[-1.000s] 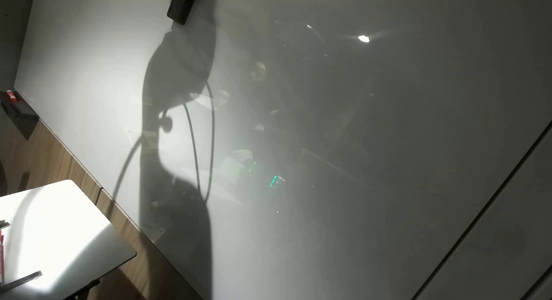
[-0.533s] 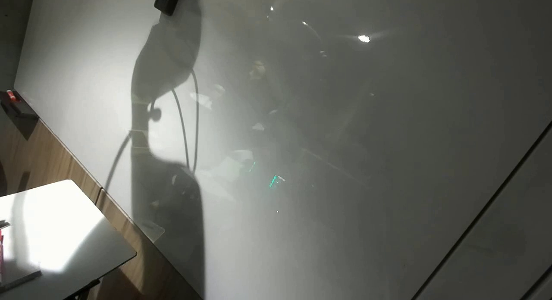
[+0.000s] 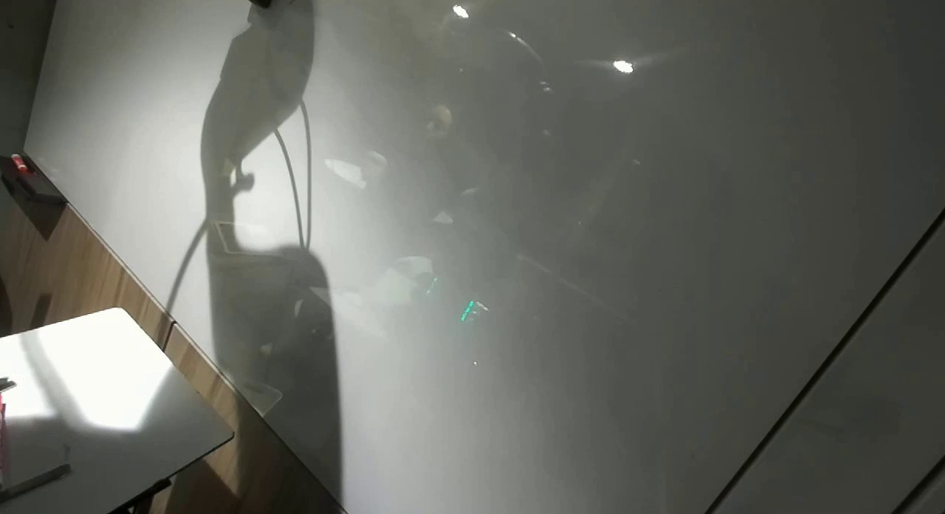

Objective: Erase the drawing on the whiteboard

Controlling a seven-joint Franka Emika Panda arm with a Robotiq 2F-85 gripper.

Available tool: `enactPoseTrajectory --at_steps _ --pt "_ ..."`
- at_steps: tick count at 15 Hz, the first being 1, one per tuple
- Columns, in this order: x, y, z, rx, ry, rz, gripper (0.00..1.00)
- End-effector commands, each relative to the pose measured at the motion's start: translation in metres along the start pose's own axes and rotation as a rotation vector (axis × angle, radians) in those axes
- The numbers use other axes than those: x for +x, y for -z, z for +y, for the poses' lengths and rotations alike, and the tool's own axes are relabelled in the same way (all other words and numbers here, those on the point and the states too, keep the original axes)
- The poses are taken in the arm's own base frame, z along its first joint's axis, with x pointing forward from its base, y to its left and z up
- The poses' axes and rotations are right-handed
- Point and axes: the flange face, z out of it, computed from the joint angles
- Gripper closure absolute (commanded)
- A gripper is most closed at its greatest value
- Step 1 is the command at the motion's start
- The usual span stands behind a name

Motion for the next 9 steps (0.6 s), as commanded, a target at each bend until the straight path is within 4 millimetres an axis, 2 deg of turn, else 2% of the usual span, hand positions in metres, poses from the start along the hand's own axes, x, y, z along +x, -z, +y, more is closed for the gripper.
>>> enactPoseTrajectory --at_steps 1,5,9 --pt "0.017 -0.018 0.014 -0.014 -0.003 0.027 0.70" --pt "0.023 -0.025 0.039 -0.043 -0.016 0.028 0.70" --pt "0.032 -0.023 0.080 -0.083 -0.047 0.033 0.70"
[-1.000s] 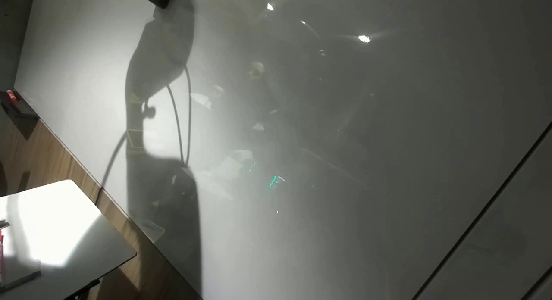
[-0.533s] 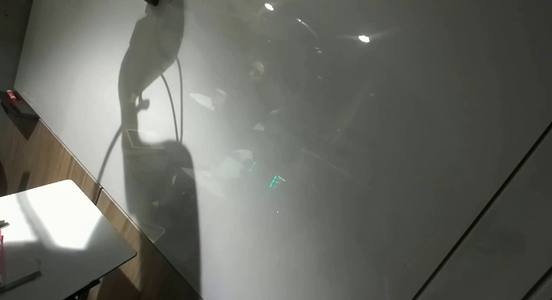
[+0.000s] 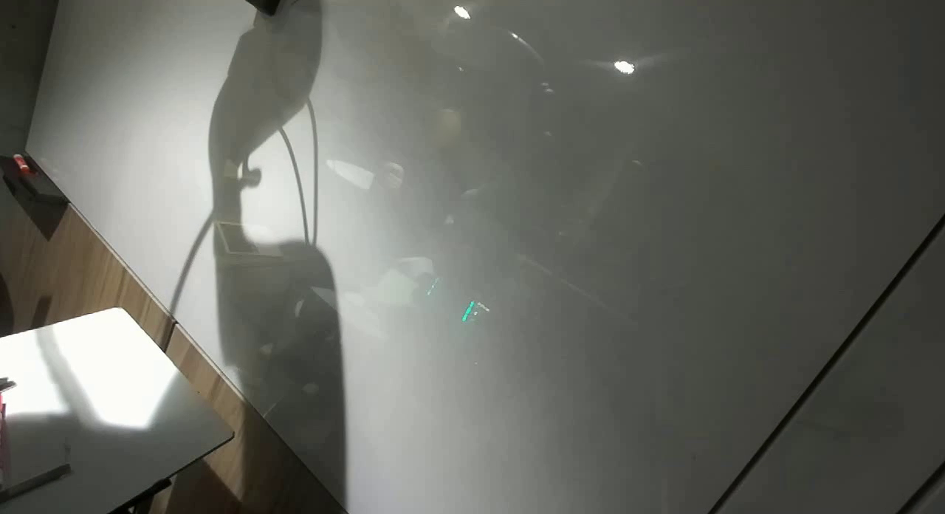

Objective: Erase the drawing on the whiteboard

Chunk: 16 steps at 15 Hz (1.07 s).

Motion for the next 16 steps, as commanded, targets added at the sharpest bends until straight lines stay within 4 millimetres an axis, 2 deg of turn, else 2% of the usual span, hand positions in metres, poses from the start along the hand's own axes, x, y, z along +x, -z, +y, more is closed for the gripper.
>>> enactPoseTrajectory --at_steps 1,6,12,16 --pt "0.030 -0.014 0.070 -0.072 -0.034 0.049 0.70" --pt "0.025 -0.001 0.115 -0.145 -0.100 0.047 0.70" --pt "0.017 0.001 0.173 -0.231 -0.163 0.039 0.70" --pt "0.010 -0.004 0.210 -0.272 -0.179 0.020 0.70"
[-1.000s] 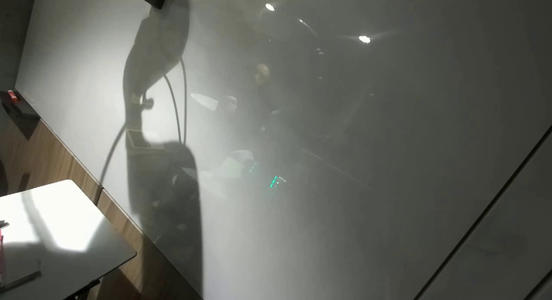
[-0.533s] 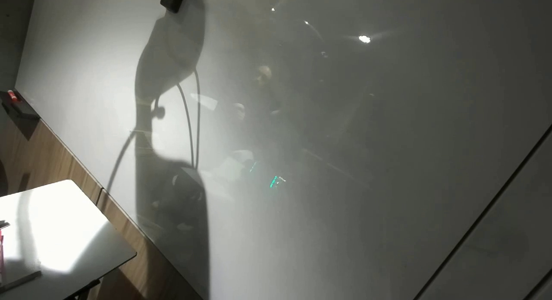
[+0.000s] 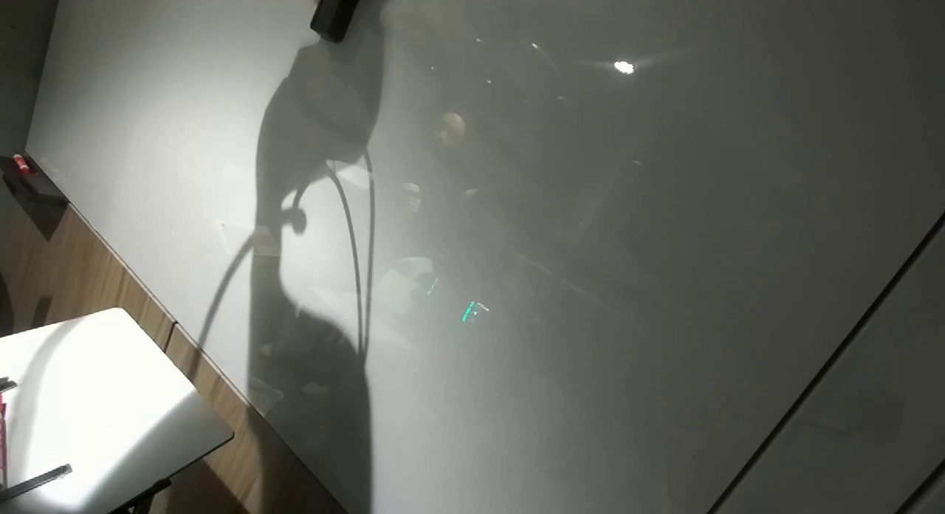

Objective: Erase the drawing on the whiteboard

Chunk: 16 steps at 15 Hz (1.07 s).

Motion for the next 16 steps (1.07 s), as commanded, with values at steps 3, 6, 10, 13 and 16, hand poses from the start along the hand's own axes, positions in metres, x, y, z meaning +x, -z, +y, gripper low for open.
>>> enactPoseTrajectory --at_steps 3,6,10,13,16 --pt "0.007 -0.052 0.072 -0.045 -0.019 -0.039 0.70" --pt "-0.042 -0.043 0.058 0.007 0.015 -0.120 0.70" --pt "-0.131 -0.081 0.061 0.003 0.110 -0.249 0.70" --pt "-0.203 -0.120 0.075 -0.034 0.184 -0.350 0.70" --pt "-0.281 -0.160 0.092 -0.053 0.226 -0.469 0.70"
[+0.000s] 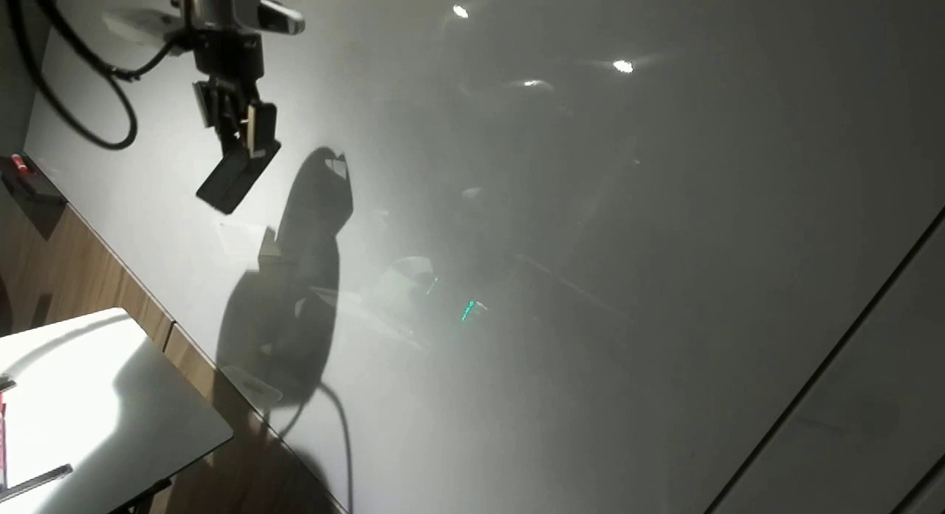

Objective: Erase the drawing on the whiteboard

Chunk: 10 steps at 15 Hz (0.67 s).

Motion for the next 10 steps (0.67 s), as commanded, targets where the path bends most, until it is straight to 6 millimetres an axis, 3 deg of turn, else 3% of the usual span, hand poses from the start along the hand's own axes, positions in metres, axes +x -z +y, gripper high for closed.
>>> enactPoseTrajectory --at_steps 1,2,3,4,10 --pt "-0.068 -0.065 0.001 -0.004 0.064 -0.078 0.70" --pt "-0.083 -0.081 0.000 -0.002 0.078 -0.098 0.70" --pt "-0.076 -0.097 -0.007 0.000 0.089 -0.124 0.70" --pt "-0.083 -0.110 -0.010 0.002 0.097 -0.146 0.70" --pt "-0.110 -0.164 -0.006 -0.016 0.137 -0.232 0.70"
